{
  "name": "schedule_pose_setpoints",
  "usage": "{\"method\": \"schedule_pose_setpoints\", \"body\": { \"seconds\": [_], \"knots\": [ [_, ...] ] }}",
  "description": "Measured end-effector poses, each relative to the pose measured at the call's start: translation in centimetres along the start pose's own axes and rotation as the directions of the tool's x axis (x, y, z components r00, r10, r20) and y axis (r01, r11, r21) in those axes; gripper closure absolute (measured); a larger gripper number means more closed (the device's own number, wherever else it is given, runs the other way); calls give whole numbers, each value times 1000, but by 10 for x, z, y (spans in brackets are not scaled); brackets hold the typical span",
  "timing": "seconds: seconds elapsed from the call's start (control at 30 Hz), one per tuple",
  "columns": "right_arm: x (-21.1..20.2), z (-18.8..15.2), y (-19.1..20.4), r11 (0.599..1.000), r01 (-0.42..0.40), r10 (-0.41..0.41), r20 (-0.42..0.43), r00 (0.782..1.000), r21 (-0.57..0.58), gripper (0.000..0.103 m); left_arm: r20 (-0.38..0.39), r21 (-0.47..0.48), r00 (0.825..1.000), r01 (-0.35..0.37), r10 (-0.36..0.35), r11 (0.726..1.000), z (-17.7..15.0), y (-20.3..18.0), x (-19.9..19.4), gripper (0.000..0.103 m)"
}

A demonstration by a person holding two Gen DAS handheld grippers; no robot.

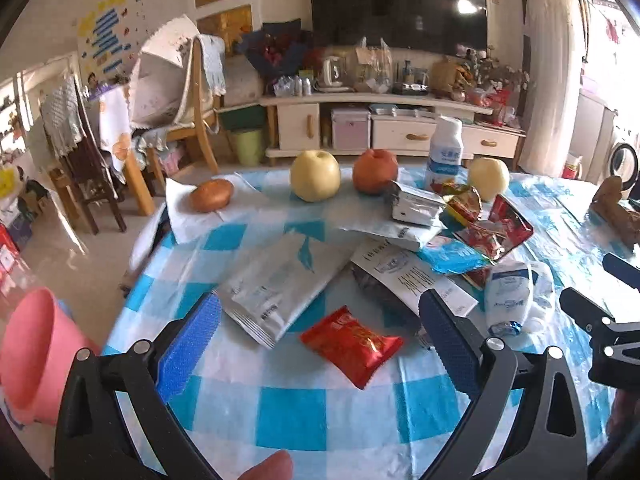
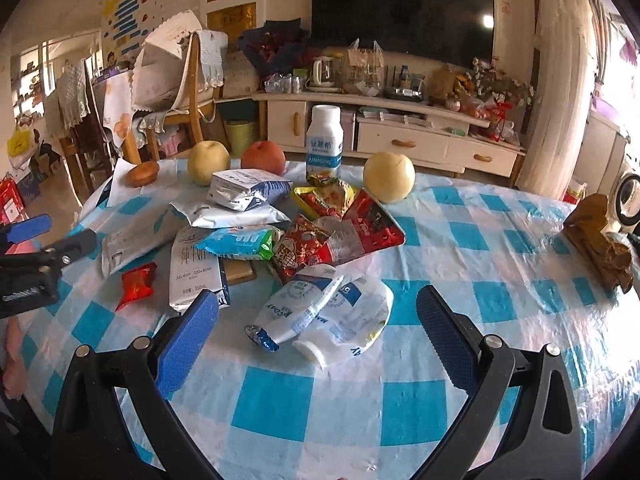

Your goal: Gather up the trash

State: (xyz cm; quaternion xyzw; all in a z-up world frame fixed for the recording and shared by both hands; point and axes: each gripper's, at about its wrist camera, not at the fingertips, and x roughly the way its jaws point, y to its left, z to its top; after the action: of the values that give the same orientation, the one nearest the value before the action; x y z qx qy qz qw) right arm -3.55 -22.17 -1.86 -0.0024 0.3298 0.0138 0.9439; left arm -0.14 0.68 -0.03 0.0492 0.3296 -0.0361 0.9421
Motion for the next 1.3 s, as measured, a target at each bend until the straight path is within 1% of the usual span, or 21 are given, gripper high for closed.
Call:
{"method": "schedule_pose_setpoints", "body": {
  "seconds": [0.07,0.2,0.4,0.6,1.17,1.3],
  "knots": [
    [1,0,-1,1000,6,-6,0,1000,-2,3,-7,11,1000,3,-2,1000,-2,-1,2,5],
    [3,-2,-2,1000,12,-12,-6,1000,0,3,-32,-8,999,19,-19,1000,-4,-1,9,5],
    [6,-4,0,1000,14,-14,-12,1000,-7,3,-26,-5,999,19,-19,1000,-5,-2,10,5],
    [6,-5,0,1000,25,-25,-3,1000,-16,3,-41,-21,999,17,-18,1000,-5,1,15,5],
    [8,-6,0,1000,24,-24,-7,1000,-15,3,-65,-37,998,23,-26,999,-7,6,22,5],
    [11,-6,-1,1000,24,-24,-13,1000,-13,3,-74,-58,997,26,-31,998,-8,10,25,5]
  ]
}}
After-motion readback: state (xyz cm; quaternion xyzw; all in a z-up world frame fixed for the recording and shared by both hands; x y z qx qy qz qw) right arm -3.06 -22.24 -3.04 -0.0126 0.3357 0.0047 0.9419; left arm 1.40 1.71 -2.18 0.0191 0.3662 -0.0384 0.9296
